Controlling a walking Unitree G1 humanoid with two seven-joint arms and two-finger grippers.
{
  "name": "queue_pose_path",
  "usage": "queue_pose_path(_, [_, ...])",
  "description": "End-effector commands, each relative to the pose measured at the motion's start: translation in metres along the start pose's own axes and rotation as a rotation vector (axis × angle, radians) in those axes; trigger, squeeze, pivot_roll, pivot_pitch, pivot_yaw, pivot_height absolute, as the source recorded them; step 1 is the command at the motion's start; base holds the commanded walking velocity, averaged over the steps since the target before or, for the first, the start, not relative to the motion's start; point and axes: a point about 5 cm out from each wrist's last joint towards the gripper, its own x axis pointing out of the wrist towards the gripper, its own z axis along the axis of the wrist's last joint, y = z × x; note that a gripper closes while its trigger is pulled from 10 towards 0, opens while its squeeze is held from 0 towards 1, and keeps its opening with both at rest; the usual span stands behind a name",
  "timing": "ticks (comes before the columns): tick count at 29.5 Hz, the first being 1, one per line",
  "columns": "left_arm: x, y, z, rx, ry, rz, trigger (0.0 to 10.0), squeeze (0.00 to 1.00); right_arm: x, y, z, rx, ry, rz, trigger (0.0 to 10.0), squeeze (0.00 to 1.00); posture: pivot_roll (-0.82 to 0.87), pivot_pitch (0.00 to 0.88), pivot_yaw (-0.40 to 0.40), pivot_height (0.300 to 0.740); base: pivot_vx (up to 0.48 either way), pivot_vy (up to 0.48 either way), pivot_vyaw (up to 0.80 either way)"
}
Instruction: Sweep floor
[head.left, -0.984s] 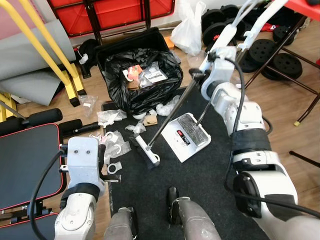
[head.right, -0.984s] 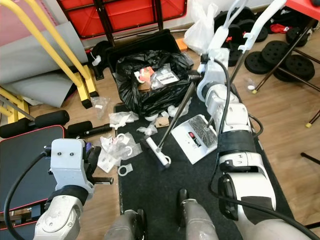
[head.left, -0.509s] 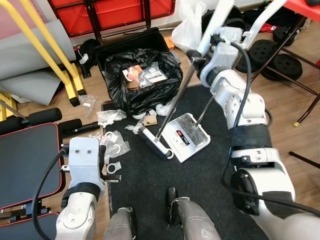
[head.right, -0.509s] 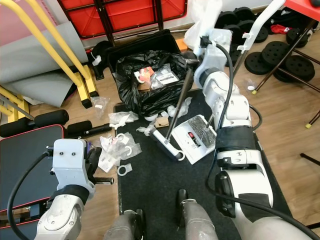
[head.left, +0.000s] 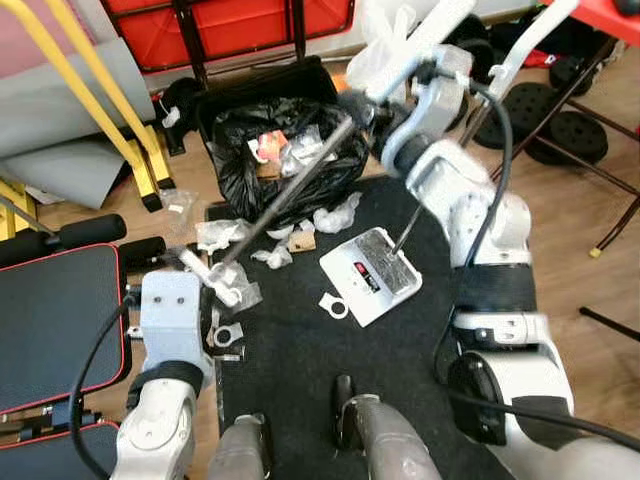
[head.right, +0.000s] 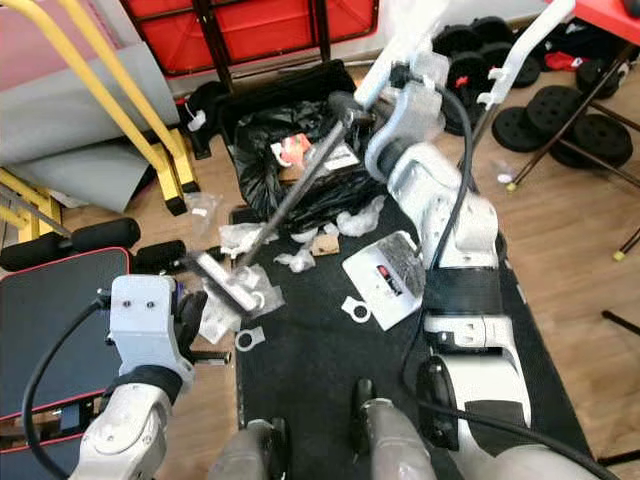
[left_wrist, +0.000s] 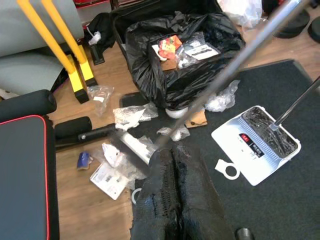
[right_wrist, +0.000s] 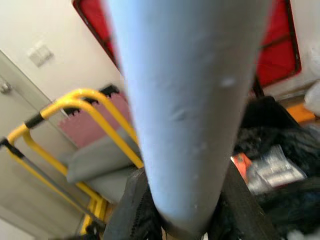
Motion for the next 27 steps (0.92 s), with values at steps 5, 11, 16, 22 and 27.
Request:
queue_pose_path(5, [0.0,0.002,-0.01,-0.002,0.031,-0.003,10.0,0.0,-0.011,0.017,-0.012,-0.048,0.037,0.091,10.0,0.0,-0.08,0.239,-0.04,0.74,0.0,0.0,0.0])
queue_pose_path(11, [0.004,0.003,-0.011,-0.002,0.019,0.007,10.0,0.0,-0.019,0.028,-0.013,-0.127,0.028,0.163,10.0,0.0,-0.1,0.209,-0.056,0.74,0.0,0.0,0.0])
queue_pose_path(16, [0.014,0.002,-0.009,-0.014,-0.015,0.035,10.0,0.0,-0.024,0.035,-0.01,-0.2,0.017,0.221,10.0,0.0,-0.12,0.149,-0.094,0.74,0.0,0.0,0.31])
queue_pose_path(22, [0.029,0.006,-0.001,-0.046,-0.085,0.087,10.0,0.0,-0.03,0.037,-0.013,-0.271,0.027,0.251,10.0,0.0,-0.14,0.108,-0.102,0.74,0.0,0.0,0.76])
queue_pose_path(27, [0.033,0.003,0.001,-0.055,-0.098,0.062,10.0,0.0,-0.03,0.036,-0.014,-0.264,0.02,0.235,10.0,0.0,-0.14,0.094,-0.086,0.74,0.0,0.0,0.46])
